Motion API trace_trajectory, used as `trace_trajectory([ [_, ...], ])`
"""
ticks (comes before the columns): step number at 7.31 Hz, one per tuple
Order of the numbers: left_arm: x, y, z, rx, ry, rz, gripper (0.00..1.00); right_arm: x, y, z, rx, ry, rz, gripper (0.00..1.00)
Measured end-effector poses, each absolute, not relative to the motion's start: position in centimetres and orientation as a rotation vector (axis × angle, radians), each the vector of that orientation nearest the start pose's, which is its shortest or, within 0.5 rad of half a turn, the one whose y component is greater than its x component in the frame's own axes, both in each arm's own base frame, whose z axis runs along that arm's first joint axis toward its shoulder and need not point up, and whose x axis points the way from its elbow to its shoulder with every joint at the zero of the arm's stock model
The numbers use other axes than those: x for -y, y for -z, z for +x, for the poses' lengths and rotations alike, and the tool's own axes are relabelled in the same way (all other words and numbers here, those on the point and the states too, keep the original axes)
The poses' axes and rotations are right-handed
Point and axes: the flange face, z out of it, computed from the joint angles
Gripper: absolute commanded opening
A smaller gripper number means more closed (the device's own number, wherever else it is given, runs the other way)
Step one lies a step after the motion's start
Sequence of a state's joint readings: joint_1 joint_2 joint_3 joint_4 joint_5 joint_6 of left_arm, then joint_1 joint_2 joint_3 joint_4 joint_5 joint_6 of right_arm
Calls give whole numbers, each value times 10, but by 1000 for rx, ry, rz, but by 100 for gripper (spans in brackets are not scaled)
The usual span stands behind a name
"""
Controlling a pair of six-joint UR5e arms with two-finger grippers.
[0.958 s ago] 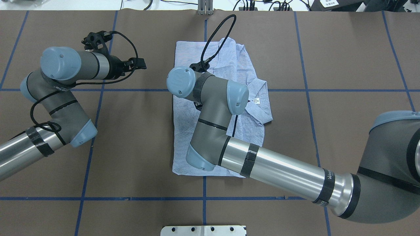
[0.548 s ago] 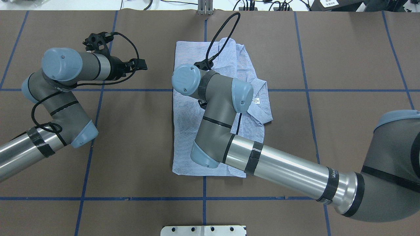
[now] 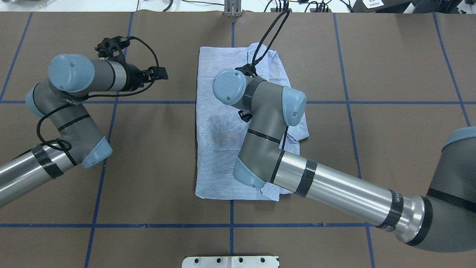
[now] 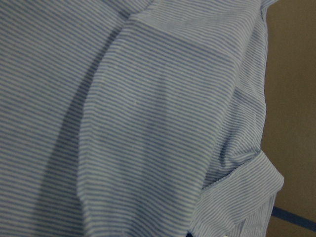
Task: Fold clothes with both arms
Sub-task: 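Grasp the collar side with the right gripper and fold it onto the shirt's middle, then release the fabric and raise the right gripper away from the shirt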
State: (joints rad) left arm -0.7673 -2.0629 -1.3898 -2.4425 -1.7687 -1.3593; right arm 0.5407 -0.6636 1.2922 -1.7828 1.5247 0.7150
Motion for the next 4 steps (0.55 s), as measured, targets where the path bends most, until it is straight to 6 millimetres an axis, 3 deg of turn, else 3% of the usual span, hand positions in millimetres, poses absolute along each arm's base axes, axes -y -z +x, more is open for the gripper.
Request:
trace_trajectory([
  [2,567,-359,431,-1137,375,395,100,517,-257,-567,279,324,304,100],
  [4,566,-357,432,-1140,375,393,100,511,-284,-538,264,345,302,100],
])
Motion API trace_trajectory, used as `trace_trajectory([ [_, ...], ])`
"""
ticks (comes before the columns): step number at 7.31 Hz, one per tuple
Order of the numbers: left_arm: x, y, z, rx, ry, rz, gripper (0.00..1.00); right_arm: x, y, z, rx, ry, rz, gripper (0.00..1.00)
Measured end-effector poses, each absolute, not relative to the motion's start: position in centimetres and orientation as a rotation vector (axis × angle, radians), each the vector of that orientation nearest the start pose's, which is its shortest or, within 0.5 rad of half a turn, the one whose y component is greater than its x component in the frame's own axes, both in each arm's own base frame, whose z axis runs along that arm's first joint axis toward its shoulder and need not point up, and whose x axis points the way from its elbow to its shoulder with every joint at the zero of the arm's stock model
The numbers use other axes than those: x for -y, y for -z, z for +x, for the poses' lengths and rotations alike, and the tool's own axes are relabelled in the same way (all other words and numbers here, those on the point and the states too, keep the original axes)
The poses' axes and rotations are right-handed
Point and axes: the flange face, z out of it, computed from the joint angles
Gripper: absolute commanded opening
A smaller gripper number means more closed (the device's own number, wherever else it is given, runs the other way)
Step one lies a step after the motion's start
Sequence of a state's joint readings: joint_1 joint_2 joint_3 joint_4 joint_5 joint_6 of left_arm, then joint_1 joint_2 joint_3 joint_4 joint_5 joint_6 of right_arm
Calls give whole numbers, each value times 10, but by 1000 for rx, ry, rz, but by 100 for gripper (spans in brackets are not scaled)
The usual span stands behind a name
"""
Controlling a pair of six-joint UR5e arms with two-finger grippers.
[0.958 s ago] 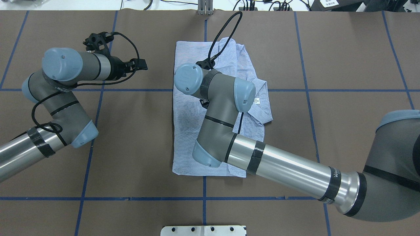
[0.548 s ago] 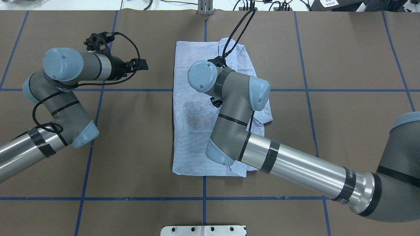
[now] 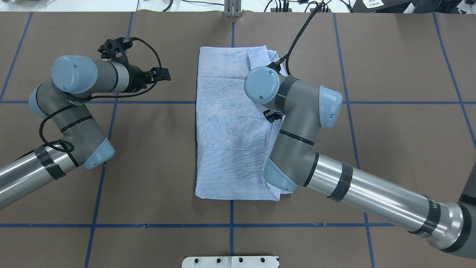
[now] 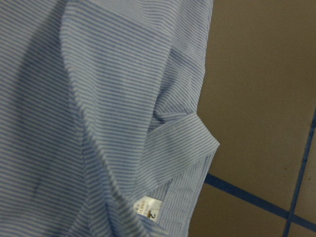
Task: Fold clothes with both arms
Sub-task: 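Release the fabric and raise the right gripper away from the shirt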
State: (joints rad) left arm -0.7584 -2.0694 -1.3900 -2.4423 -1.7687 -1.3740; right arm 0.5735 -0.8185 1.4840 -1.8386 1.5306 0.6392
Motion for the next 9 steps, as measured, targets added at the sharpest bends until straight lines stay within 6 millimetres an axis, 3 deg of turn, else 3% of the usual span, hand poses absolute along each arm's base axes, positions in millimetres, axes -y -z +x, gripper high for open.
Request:
trace_trajectory([
  [3,565,-350,433,-1153,386,387,100,524,-330,-501,211,383,288,100],
  [5,564,-343,434,-1166,390,385,100,535,-345,-476,192,397,286,100],
  [7,562,-338,433,-1174,389,387,100,543,-321,-467,262,386,321,100],
  [9,549,-325,425,-1209,364,376,100,530,-290,-450,422,376,344,100],
])
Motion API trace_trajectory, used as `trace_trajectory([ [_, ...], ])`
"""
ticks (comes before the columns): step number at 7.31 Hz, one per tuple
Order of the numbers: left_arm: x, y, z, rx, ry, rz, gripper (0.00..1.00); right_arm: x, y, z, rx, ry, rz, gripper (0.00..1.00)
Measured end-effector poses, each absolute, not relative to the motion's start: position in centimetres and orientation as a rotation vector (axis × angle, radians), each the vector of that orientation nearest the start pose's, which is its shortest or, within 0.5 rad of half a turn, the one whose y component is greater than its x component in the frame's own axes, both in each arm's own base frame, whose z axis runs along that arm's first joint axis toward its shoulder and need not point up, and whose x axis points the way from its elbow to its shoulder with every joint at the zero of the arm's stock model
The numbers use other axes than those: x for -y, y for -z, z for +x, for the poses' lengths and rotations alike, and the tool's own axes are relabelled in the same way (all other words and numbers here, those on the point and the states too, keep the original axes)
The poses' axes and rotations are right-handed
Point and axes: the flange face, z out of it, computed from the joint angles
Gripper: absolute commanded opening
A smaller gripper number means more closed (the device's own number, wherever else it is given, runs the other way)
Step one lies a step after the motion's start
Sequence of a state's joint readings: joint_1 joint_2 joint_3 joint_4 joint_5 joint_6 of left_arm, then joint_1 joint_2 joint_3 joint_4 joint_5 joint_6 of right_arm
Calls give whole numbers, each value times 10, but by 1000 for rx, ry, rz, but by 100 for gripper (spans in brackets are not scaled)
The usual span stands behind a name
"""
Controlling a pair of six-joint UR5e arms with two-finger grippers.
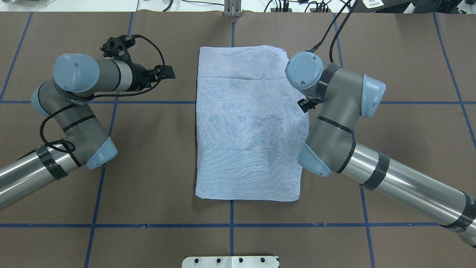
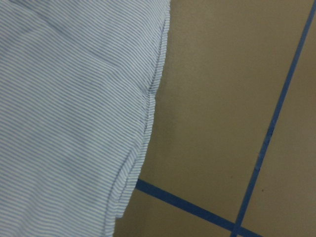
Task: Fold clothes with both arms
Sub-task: 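Release the fabric and raise the right gripper away from the shirt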
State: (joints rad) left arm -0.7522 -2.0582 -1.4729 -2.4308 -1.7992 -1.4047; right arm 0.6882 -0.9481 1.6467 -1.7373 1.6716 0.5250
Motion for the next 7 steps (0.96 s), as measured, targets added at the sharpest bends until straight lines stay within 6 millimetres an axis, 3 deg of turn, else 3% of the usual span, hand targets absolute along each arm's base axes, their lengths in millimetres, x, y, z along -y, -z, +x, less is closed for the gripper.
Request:
trace_trajectory([
  [1,530,-319,414,-1243,342,353,100,512,-276,-434,505,357,342,100],
  [3,474,-302,406,-1277,307,275,100,474,-252,-405,657,301,308,100],
  [5,412,-276,431,-1253,323,154,100,443,-232,-378,773,213,258,100],
  [7,359,-270,476,-1238,372,82,99,421,-224,-357,834,136,219,100],
])
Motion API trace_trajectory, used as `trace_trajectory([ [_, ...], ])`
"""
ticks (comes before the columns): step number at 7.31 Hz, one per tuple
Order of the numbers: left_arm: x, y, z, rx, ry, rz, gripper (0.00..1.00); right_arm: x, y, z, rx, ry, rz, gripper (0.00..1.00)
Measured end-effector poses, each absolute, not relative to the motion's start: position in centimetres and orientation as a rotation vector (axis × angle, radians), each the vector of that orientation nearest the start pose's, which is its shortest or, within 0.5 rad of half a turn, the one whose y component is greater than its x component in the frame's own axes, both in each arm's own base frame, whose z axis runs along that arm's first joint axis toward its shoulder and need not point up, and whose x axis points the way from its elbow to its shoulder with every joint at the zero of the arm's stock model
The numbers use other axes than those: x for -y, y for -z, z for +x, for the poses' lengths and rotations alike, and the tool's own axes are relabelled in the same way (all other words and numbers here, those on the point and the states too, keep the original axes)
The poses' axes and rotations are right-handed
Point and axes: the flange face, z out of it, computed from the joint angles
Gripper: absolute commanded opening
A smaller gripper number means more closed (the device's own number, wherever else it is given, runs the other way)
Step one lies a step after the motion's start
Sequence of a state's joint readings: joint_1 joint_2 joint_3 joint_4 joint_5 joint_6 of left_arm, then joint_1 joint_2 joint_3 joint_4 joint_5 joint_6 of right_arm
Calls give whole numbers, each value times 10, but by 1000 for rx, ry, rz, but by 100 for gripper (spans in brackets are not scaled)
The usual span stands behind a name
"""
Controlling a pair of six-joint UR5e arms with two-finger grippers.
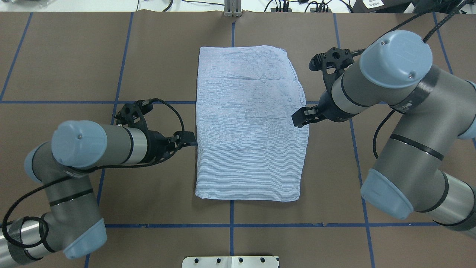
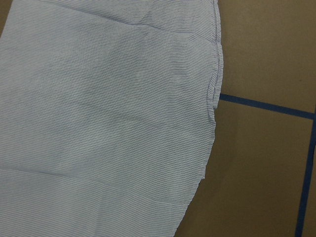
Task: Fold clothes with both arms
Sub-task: 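Release the fabric and raise the right gripper away from the shirt, then move both grippers to the shirt's edge nearest the robot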
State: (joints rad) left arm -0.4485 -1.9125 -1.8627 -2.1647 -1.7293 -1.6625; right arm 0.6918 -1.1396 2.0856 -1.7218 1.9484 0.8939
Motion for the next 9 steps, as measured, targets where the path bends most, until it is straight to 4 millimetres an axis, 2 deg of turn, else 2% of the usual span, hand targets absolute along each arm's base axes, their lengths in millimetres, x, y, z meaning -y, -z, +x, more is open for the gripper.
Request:
trace_trajectory([
  [2,320,-262,518,-1183,372,20,99,409,-216,-349,883,91,179,100],
  [4,298,-258,544,-1123,360,2,93,405,-213,-352,934,56,166,100],
  [5,295,-262,554,-1104,358,-1,89,404,-214,-354,946,49,163,100],
  [6,296,-264,563,-1091,359,-1,81,403,-214,-354,951,46,162,100],
  [8,297,-265,572,-1080,360,0,57,403,-215,-354,952,45,161,100],
  [9,297,-266,573,-1077,360,0,52,403,-215,-354,952,45,161,100],
])
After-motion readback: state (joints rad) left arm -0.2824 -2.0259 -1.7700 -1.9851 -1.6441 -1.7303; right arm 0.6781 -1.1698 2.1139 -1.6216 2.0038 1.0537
